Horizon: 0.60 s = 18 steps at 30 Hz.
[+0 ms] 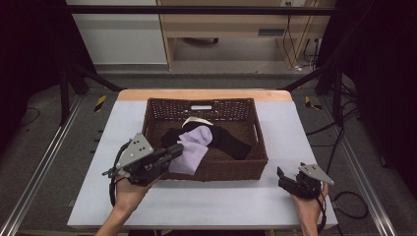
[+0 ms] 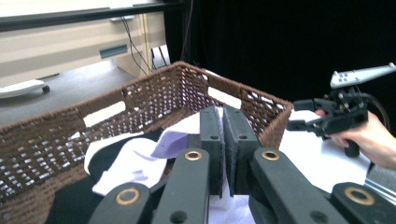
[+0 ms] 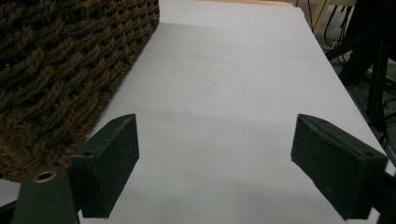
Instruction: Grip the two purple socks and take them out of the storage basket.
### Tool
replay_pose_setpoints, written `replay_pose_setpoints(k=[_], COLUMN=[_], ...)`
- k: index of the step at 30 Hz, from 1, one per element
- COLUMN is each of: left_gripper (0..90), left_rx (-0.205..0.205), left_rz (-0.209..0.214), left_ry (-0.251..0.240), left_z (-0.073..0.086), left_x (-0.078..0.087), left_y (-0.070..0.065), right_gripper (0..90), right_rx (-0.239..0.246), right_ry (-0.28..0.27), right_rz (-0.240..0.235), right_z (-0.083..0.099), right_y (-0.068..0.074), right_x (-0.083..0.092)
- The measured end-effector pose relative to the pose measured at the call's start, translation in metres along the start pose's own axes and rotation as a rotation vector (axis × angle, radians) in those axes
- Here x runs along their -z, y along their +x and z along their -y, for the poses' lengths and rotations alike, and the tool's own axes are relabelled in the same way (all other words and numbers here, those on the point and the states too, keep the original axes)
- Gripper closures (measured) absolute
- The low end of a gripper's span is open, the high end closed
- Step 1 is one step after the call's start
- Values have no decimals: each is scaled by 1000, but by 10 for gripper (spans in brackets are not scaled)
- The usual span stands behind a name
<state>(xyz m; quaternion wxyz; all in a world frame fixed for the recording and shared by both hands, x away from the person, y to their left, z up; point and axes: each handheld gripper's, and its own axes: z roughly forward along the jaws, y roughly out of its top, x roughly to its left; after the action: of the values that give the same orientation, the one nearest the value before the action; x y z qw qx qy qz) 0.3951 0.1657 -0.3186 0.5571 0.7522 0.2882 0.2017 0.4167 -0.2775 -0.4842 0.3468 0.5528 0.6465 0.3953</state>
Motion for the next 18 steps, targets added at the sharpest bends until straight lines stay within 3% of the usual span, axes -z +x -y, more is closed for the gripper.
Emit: replay_pose_setpoints(k=[4, 13, 18], left_gripper=[860, 859, 859], left_rx=[2, -26, -19], left_rz=[16, 49, 77], left_ry=[21, 56, 120], left_z=[8, 24, 48], left_x=[3, 14, 12], left_y=[-5, -21, -28], right_gripper=[158, 154, 153], right_rx=[29, 30, 25], right_ry=[16, 19, 22], right_rz=[6, 6, 6], right_z=[0, 0, 0], right_y=[4, 4, 3], right_x=[-1, -2, -2])
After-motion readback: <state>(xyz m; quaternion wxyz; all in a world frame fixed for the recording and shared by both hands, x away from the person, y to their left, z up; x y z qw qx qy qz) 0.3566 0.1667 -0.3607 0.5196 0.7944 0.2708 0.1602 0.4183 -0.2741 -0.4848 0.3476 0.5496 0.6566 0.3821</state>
